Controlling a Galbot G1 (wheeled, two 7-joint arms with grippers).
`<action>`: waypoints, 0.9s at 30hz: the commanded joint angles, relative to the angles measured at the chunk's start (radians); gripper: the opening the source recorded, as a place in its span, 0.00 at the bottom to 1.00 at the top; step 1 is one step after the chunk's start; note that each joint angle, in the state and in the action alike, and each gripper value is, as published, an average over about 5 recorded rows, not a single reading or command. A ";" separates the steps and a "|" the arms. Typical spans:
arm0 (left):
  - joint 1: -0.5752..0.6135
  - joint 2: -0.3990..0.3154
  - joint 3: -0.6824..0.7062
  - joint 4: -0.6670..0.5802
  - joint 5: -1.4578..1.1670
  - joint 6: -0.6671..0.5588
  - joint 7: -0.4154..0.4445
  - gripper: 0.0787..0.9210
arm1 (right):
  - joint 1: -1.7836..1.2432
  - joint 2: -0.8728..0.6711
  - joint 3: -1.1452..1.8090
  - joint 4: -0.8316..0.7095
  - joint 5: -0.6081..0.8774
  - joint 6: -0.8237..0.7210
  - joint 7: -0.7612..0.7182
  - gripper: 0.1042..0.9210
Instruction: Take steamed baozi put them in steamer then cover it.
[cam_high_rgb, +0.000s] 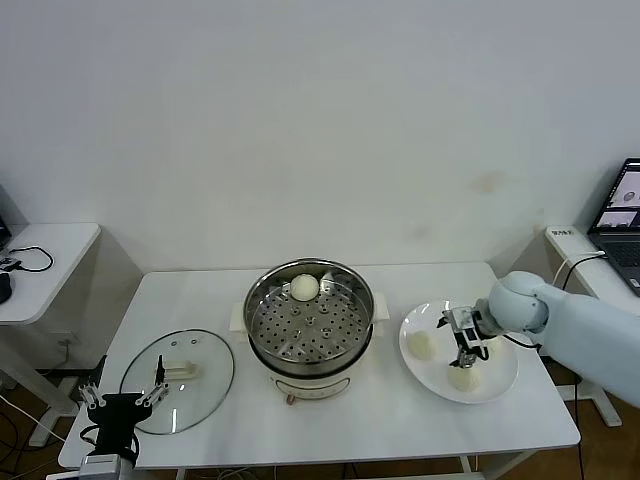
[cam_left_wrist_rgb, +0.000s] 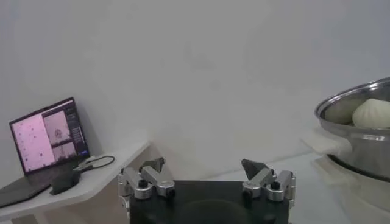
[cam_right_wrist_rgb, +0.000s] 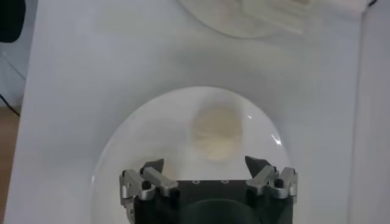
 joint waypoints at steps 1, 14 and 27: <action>0.000 0.001 -0.002 0.001 0.000 0.002 0.001 0.88 | -0.053 0.120 0.031 -0.125 -0.031 0.000 0.014 0.88; -0.001 -0.007 -0.007 0.005 0.002 0.002 -0.001 0.88 | -0.063 0.176 0.033 -0.185 -0.048 -0.013 0.034 0.82; 0.003 -0.012 -0.007 0.004 0.003 0.001 0.000 0.88 | -0.062 0.169 0.044 -0.186 -0.048 -0.030 0.017 0.58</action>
